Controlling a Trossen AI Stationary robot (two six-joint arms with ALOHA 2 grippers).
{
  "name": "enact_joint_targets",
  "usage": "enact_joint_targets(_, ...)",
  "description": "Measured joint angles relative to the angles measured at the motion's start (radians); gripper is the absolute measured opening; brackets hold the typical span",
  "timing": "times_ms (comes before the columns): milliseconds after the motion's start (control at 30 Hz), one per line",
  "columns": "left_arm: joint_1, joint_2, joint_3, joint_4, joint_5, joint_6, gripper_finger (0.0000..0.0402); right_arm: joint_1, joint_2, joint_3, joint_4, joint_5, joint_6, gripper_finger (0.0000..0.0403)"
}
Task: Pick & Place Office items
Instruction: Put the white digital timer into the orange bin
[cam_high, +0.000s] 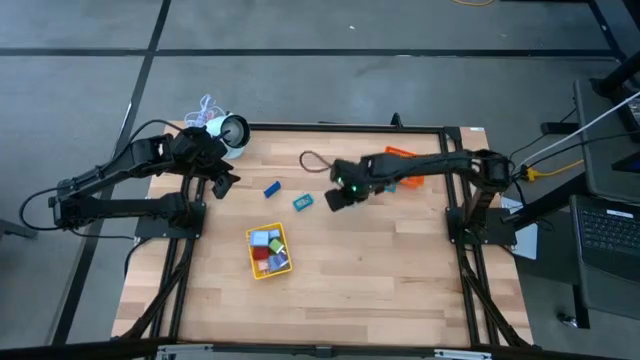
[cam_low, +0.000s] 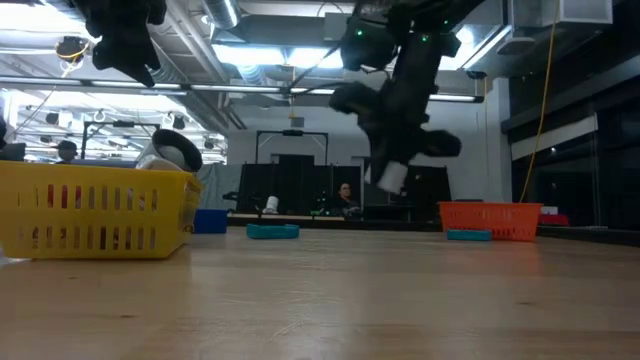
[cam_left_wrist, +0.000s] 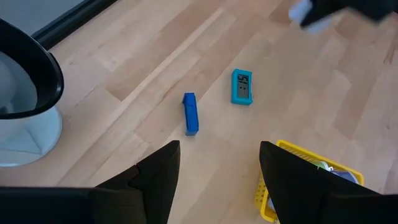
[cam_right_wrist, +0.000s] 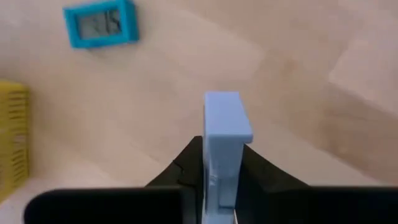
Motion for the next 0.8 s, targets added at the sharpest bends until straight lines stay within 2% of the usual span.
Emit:
enact_joint_targets(100, 0.0, 0.001, 0.0, 0.0, -0.009, -0.001, 0.0216, -0.084, -0.059, 0.003, -0.101, 0.026, -0.078, 0.0049)
enact_joint_targets(333, 0.0, 0.002, 0.0, 0.0, -0.016, -0.014, 0.0216, -0.298, -0.07, -0.004, -0.335, 0.074, -0.319, 0.0049)
enact_joint_targets(567, 0.0, 0.002, 0.0, -0.001, -0.029, -0.041, 0.0216, -0.479, -0.07, -0.027, -0.374, 0.097, -0.461, 0.0049)
enact_joint_targets(800, 0.0, 0.002, 0.0, -0.001, -0.064, -0.057, 0.0216, -0.579, -0.062, -0.027, -0.374, 0.059, -0.55, 0.0049)
